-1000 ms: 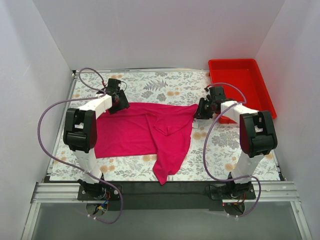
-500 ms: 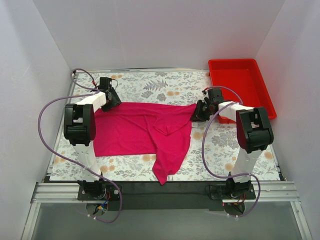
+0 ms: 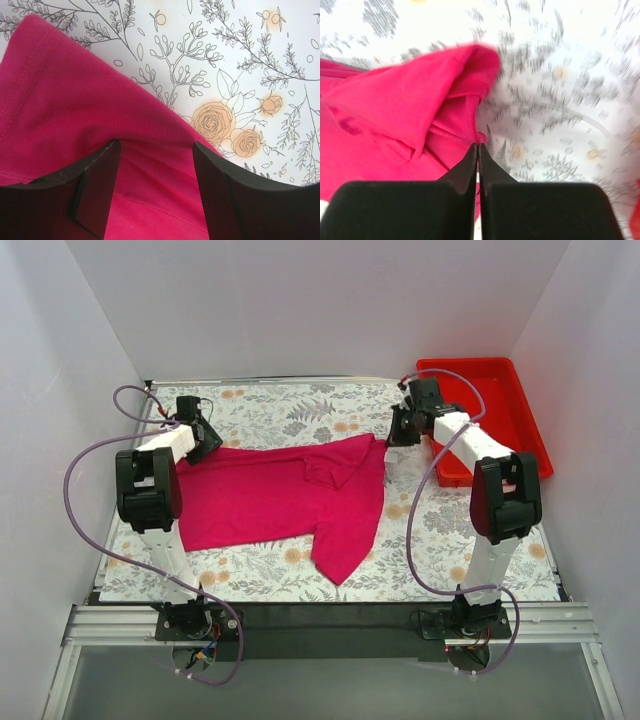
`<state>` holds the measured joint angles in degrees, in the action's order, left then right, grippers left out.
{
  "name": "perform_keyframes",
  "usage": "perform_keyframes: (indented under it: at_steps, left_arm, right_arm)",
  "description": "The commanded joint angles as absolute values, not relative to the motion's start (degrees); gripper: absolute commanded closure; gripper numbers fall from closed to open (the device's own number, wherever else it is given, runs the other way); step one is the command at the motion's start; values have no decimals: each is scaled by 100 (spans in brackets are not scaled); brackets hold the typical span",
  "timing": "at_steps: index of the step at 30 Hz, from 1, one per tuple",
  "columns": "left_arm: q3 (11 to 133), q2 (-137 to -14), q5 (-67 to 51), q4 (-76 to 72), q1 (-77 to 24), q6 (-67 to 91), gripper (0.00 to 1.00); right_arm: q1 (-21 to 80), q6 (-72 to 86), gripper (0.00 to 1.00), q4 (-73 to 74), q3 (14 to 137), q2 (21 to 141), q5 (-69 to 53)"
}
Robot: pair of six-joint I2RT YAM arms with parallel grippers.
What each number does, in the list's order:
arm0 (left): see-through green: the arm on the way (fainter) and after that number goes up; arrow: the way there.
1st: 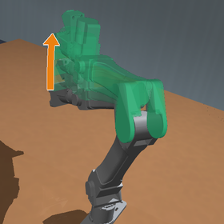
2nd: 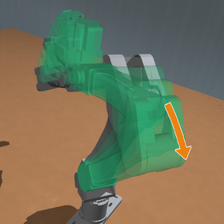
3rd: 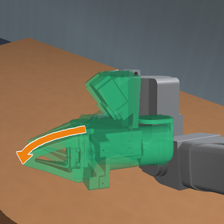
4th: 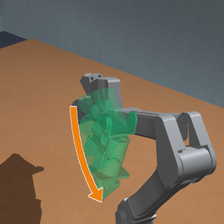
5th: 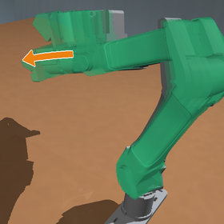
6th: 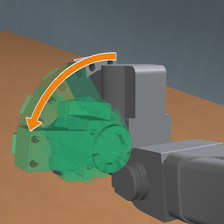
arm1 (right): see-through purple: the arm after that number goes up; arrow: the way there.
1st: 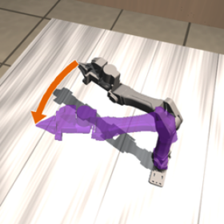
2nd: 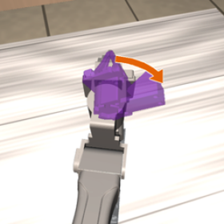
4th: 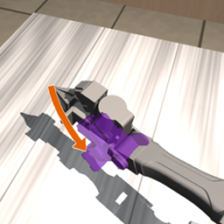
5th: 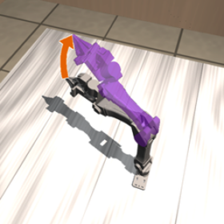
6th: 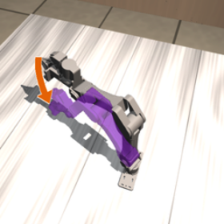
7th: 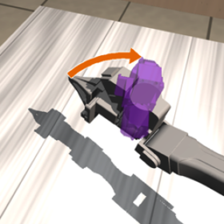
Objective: Fold and stack the t-shirts
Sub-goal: Fold the tshirt
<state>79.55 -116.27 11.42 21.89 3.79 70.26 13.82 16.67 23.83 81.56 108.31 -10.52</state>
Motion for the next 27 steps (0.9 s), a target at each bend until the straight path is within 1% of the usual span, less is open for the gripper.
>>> perform_keyframes:
  at_steps: [1, 3, 4, 6, 7, 10, 11, 12, 13, 15, 16, 17, 18, 22, 23, 25, 26, 27]
  left_arm:
    - [7620, -11550, 1407, 2760, 527, 7101, 44]
    - [7576, -11496, 1310, 2742, 527, 7110, 43]
    - [7559, -11496, 1257, 2742, 519, 7110, 43]
    - [7532, -11444, 1196, 2742, 527, 7119, 43]
    - [7489, -11426, 1152, 2733, 527, 7137, 43]
    - [7427, -11391, 985, 2707, 527, 7181, 43]
    - [7401, -11399, 958, 2716, 527, 7181, 43]
    - [7392, -11399, 941, 2725, 527, 7181, 43]
    - [7383, -11391, 914, 2716, 527, 7198, 43]
    - [7348, -11373, 835, 2707, 527, 7216, 43]
    - [7339, -11364, 818, 2707, 527, 7225, 43]
    - [7330, -11364, 800, 2698, 527, 7225, 43]
    - [7321, -11356, 791, 2698, 527, 7225, 43]
    - [7278, -11285, 704, 2681, 527, 7233, 42]
    - [7277, -11250, 694, 2681, 527, 7225, 42]
    - [7277, -11206, 668, 2663, 527, 7225, 42]
    - [7277, -11197, 651, 2654, 527, 7216, 42]
    - [7286, -11189, 633, 2646, 527, 7216, 42]
  right_arm:
    - [1686, 1073, 99, 3225, 8815, 11073, -89]
    - [1950, 1046, 99, 3296, 9025, 11214, -26]
    - [2247, 1037, 99, 3339, 9105, 11302, 296]
    - [2574, 1020, 99, 3480, 9315, 11583, 500]
    - [2906, 1011, 99, 3550, 9595, 11688, 692]
    - [3382, 923, 99, 3770, 10183, 12110, 869]
    - [3680, 897, 99, 3840, 10334, 12311, 931]
    - [3813, 809, 97, 3980, 10493, 12400, 993]
    - [4075, 748, 88, 4008, 10590, 12471, 1011]
    - [4306, 581, 85, 4043, 10784, 12629, 897]
    - [4463, 458, 79, 4086, 10810, 12639, 757]
    - [4500, 448, 77, 4096, 10750, 12578, 704]
    - [4491, 483, 70, 4096, 10662, 12490, 642]
    - [4273, 519, 56, 4069, 10012, 11770, 607]
    - [4193, 458, 55, 4052, 9863, 11429, 554]
    - [3912, 335, 51, 3894, 9275, 10883, 414]
    - [3781, 299, 45, 3798, 8750, 10707, 335]
    - [3483, 255, 41, 3684, 8493, 10366, 73]
